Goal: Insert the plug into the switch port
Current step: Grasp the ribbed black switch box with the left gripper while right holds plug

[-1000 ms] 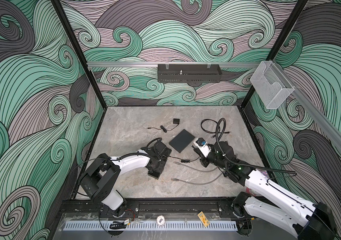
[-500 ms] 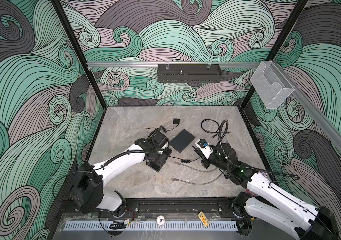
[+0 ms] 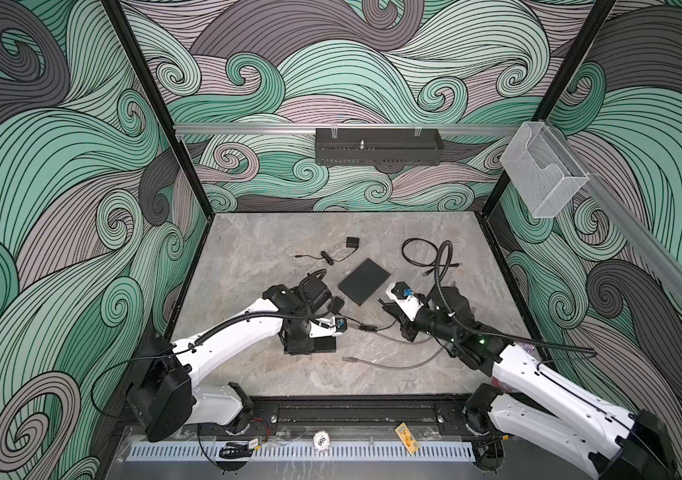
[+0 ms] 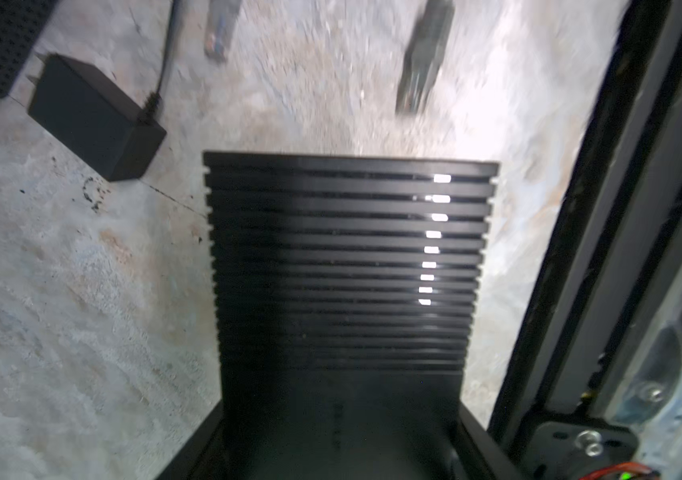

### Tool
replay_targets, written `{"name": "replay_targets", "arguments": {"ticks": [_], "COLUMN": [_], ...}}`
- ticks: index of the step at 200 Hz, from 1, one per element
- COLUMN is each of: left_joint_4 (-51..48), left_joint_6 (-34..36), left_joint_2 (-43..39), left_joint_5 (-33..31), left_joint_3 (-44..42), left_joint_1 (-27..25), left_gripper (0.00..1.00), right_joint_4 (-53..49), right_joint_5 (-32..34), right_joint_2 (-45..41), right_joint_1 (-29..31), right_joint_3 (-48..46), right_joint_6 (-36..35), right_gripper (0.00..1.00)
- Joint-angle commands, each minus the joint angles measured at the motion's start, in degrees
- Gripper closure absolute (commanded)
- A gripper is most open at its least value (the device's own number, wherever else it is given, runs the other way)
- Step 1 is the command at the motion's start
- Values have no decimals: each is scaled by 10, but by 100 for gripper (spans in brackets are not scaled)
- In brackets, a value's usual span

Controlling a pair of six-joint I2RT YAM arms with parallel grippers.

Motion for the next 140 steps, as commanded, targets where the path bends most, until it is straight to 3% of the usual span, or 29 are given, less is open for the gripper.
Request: {"name": "replay_targets", "arguments": {"ticks": [1,50,96,140], "left_joint_4": [7,177,174,154], "left_joint_6": [102,184,218,242], "left_joint_2": [-19,-51,33,83], "left_joint_5": [-27,20,54,83], "left_joint_3": [-37,-148,-86,-54], "left_joint_1": [-6,3,50,88], "left_gripper": [74,76,76,73], "right_joint_4": [-4,60,70,10], "right_joint_5": [-23,-22,-17,5], "right_joint_2": [44,109,130,157], "right_joint_1": [15,37,48,53], "right_joint_3": [3,-6,-12,17], "right_joint_6": [4,28,25,11], "right_gripper": [100,100,100,100]}}
